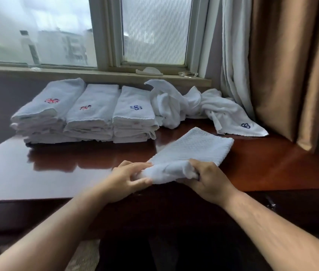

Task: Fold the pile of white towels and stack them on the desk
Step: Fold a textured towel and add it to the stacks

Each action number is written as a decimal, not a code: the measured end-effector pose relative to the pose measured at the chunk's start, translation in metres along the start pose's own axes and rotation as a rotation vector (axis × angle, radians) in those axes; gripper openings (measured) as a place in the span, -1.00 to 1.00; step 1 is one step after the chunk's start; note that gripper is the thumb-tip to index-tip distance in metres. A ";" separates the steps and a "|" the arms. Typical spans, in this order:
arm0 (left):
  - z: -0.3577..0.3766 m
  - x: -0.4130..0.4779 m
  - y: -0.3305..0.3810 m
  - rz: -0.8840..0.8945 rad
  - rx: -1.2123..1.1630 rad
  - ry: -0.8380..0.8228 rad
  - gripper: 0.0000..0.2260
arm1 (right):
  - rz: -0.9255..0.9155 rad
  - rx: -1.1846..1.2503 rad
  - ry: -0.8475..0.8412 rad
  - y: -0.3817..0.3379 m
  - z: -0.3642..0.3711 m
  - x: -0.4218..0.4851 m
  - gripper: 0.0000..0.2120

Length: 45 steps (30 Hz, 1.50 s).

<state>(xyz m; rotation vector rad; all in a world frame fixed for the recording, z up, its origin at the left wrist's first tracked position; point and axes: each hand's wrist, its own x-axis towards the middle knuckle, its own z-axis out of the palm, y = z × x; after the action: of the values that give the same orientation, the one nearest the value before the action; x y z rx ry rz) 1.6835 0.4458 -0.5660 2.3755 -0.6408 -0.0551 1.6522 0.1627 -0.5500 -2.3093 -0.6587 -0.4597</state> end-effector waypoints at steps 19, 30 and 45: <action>-0.089 0.034 0.055 0.132 -1.098 0.211 -0.50 | 0.056 0.798 0.356 -0.111 -0.088 0.165 -0.74; -0.129 0.035 0.000 -0.125 -0.985 0.400 -0.67 | 0.352 1.098 -0.079 -0.050 0.001 0.254 -0.65; -0.219 -0.025 -0.124 -0.262 -1.137 0.250 -0.40 | 0.318 1.328 -0.222 -0.156 0.107 0.421 -0.64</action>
<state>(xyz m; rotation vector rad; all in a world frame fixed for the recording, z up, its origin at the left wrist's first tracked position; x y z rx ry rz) 1.7596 0.6699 -0.4754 1.3068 -0.0867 -0.1785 1.9189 0.4760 -0.3399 -1.1338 -0.4448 0.3424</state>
